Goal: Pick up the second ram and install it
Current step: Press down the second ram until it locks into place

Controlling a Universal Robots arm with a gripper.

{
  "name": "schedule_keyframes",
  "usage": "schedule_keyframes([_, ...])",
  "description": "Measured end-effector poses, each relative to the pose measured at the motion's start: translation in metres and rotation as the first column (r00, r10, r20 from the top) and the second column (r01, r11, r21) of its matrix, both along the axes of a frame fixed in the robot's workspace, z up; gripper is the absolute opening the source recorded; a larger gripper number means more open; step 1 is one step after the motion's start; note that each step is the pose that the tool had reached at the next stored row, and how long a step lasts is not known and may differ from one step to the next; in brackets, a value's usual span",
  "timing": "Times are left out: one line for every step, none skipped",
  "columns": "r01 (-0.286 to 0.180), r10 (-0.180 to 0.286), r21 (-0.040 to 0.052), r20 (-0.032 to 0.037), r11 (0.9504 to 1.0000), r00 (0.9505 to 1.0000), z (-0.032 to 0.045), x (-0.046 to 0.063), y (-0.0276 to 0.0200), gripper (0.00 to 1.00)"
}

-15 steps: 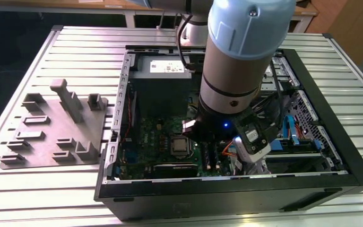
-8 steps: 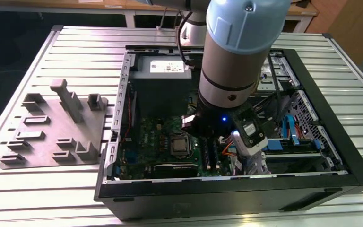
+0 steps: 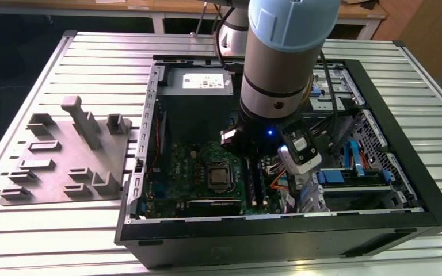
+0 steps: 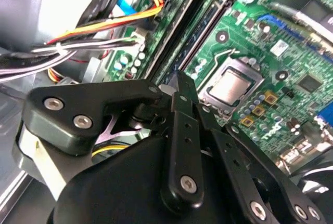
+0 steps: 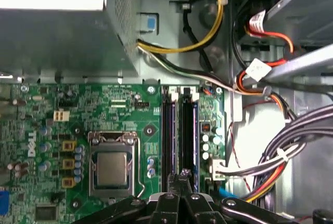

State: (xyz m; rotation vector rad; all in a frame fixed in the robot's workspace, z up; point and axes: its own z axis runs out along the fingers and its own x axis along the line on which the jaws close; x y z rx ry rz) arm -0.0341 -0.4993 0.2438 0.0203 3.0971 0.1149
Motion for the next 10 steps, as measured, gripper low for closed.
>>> schedule_keyframes([0.0,0.0,0.0001,0.0001,1.0,1.0,0.0,0.0001,0.0003,0.1])
schedule_keyframes([0.0,0.0,-0.0002,-0.0001,1.0,1.0,0.0004,0.0,0.0002,0.1])
schedule_keyframes([0.0,0.0,-0.0003,-0.0001,1.0,1.0,0.0014,0.0,0.0002,0.1])
schedule_keyframes([0.0,0.0,0.0,0.0,1.0,1.0,0.0018,0.0,0.0003,0.1])
schedule_keyframes([0.0,0.0,0.0002,0.0,1.0,1.0,0.0018,0.0,0.0003,0.1])
schedule_keyframes([0.0,0.0,0.0003,0.0001,1.0,1.0,0.0018,0.0,0.0003,0.1])
schedule_keyframes([0.0,0.0,0.0,0.0,1.0,1.0,0.0021,0.0,0.0003,0.1])
schedule_keyframes([0.0,0.0,0.0,0.0,1.0,1.0,0.0023,0.0,0.0003,0.1])
schedule_keyframes([0.0,0.0,0.0,0.0,1.0,1.0,0.0023,0.0,0.0003,0.1])
schedule_keyframes([0.0,0.0,0.0,0.0,1.0,1.0,0.0024,0.0,0.0003,0.1])
